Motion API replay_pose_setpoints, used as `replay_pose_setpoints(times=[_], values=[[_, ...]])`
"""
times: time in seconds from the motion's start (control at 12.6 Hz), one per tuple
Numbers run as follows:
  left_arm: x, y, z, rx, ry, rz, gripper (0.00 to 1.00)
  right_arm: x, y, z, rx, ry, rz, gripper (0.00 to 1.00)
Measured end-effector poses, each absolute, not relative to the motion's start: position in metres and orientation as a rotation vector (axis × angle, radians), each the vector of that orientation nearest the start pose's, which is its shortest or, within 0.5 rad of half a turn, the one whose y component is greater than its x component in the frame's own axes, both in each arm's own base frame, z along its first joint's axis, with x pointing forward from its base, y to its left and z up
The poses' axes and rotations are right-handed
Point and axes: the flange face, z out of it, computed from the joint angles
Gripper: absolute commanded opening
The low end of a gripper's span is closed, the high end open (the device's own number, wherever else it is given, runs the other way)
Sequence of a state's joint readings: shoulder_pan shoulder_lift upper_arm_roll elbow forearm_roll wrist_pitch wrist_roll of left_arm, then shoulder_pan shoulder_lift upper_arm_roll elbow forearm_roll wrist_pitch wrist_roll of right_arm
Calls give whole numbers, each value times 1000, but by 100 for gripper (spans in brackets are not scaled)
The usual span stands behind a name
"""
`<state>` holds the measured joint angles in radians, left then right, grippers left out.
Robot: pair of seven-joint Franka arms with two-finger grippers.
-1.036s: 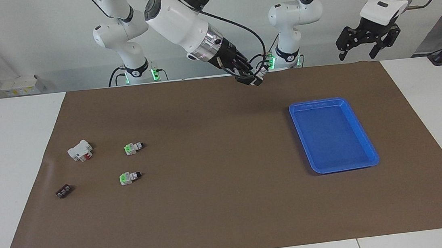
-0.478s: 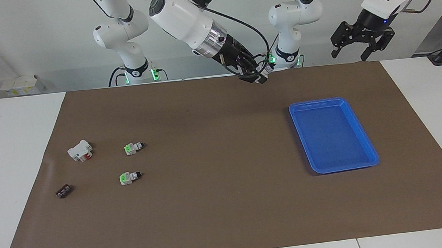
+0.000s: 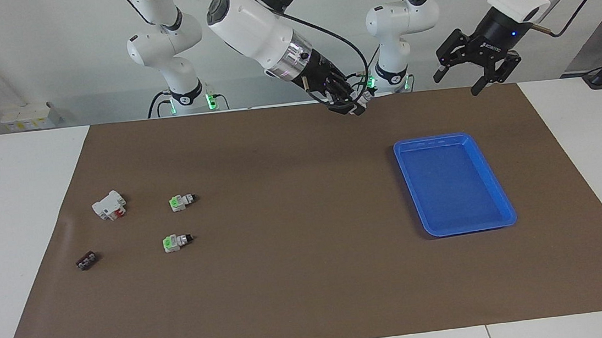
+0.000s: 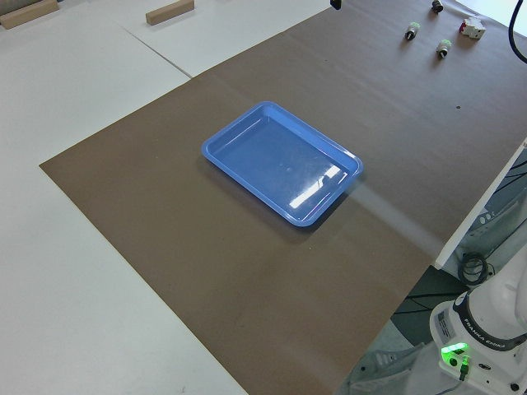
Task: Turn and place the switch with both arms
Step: 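Reach the left gripper over the tray toward the held switch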
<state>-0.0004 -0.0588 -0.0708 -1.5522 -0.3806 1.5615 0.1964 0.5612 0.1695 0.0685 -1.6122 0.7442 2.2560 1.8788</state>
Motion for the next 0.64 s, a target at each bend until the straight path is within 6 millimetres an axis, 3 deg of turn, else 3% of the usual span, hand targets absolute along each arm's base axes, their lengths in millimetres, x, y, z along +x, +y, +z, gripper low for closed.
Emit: replay_pose_setpoints(times=[0.24, 0.48, 0.56, 0.64], values=[[521, -117, 675, -3452, 634, -148, 100, 521, 398, 583, -1689, 1736, 656, 0], [517, -128, 668, -3385, 683, -119, 98, 521, 398, 583, -1689, 1736, 656, 0], [516, -131, 666, -3350, 699, -112, 80, 521, 398, 583, -1689, 1736, 656, 0], [515, -136, 665, -3331, 714, -116, 73, 521, 398, 583, -1689, 1736, 656, 0]])
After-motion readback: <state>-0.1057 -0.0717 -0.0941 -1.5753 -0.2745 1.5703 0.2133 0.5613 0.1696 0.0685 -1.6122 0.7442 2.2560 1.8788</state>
